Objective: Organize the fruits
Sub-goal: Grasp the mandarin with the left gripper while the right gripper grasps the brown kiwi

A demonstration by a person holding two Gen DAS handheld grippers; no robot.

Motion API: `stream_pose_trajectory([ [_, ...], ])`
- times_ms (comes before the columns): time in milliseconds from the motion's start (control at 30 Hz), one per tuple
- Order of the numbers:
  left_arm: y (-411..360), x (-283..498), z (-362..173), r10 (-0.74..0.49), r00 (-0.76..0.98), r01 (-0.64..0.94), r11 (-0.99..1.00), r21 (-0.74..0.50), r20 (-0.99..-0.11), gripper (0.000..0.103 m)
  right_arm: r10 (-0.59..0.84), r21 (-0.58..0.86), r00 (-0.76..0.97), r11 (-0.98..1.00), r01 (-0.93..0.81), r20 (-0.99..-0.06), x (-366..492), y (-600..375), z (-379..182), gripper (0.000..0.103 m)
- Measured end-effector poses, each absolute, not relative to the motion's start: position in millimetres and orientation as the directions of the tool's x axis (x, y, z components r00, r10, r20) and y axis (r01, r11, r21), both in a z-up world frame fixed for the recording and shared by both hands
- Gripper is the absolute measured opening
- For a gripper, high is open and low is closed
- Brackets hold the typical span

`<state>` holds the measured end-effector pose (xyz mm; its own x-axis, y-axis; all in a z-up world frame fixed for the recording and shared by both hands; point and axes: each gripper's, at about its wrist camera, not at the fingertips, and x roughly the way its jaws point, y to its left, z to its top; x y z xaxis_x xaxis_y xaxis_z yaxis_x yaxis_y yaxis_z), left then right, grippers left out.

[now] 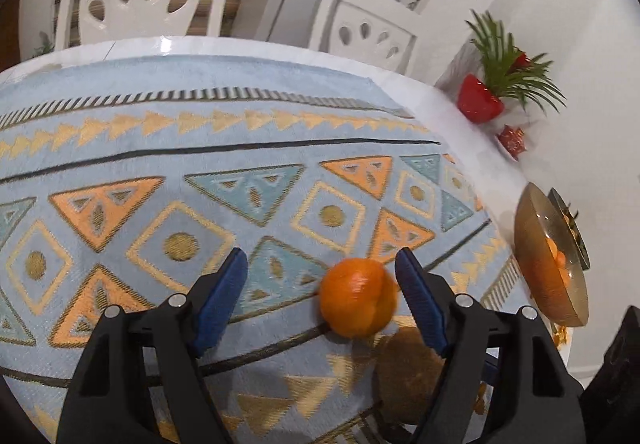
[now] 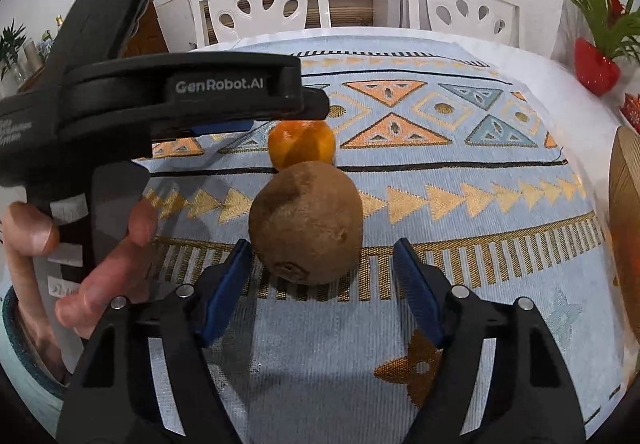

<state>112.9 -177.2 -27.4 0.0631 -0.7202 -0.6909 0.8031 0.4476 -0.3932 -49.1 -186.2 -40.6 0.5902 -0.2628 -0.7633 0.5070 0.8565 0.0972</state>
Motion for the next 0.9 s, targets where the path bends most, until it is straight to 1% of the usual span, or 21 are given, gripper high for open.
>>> stream_pose_trajectory([
  [67,-180.7,108.0,-27.6,-0.711,0.063,0.818,0.439,-0.372,-0.701,0.074,-0.258,0.102,0.59,0.856,0.507,-0.765,-49.4,-186.7,-41.3,0.073],
  [100,-183.7,105.2,-28.6,-0.702,0.065,0.826,0.437,-0.357,-0.709,0.074,-0.257,0.099,0.589,0.858,0.503,-0.766,-48.6,-186.1,-41.5,0.071],
  [133,-185.5,103.3,-29.4,-0.694,0.071,0.83,0.44,-0.344,-0.716,0.073,-0.253,0.097,0.586,0.861,0.499,-0.77,-47.2,-185.6,-42.1,0.066],
  [167,-187.2,102.0,-30.3,-0.686,0.077,0.833,0.443,-0.332,-0.723,0.068,-0.252,0.094,0.584,0.863,0.497,-0.772,-46.1,-185.1,-42.5,0.062],
  [233,-189.6,100.4,-32.0,-0.68,0.069,0.838,0.437,-0.327,-0.73,0.064,-0.251,0.087,0.582,0.868,0.49,-0.774,-44.1,-183.6,-42.9,0.059],
  [333,-190.1,96.7,-31.0,-0.685,0.07,0.85,0.422,-0.316,-0.725,0.055,-0.25,0.079,0.585,0.875,0.478,-0.772,-43.1,-180.9,-42.9,0.053],
  [400,-191.3,91.2,-29.2,-0.686,0.08,0.864,0.409,-0.292,-0.723,0.049,-0.252,0.076,0.586,0.876,0.477,-0.77,-42.9,-180.2,-42.7,0.052],
  [467,-191.8,84.9,-26.9,-0.689,0.089,0.879,0.393,-0.268,-0.719,0.041,-0.249,0.081,0.589,0.876,0.476,-0.769,-43.7,-180.4,-42.5,0.052],
  [567,-192.3,78.2,-24.5,-0.683,0.12,0.891,0.394,-0.225,-0.72,0.04,-0.242,0.1,0.6,0.872,0.479,-0.762,-47.0,-182.9,-41.2,0.051],
  [633,-191.0,77.3,-23.4,-0.685,0.126,0.892,0.394,-0.22,-0.718,0.04,-0.242,0.115,0.61,0.866,0.487,-0.755,-50.4,-186.4,-39.4,0.051],
  [900,-179.6,93.0,-20.7,-0.707,0.141,0.847,0.448,-0.285,-0.693,0.039,-0.225,0.191,0.646,0.84,0.509,-0.73,-61.4,-196.9,-33.9,0.05],
])
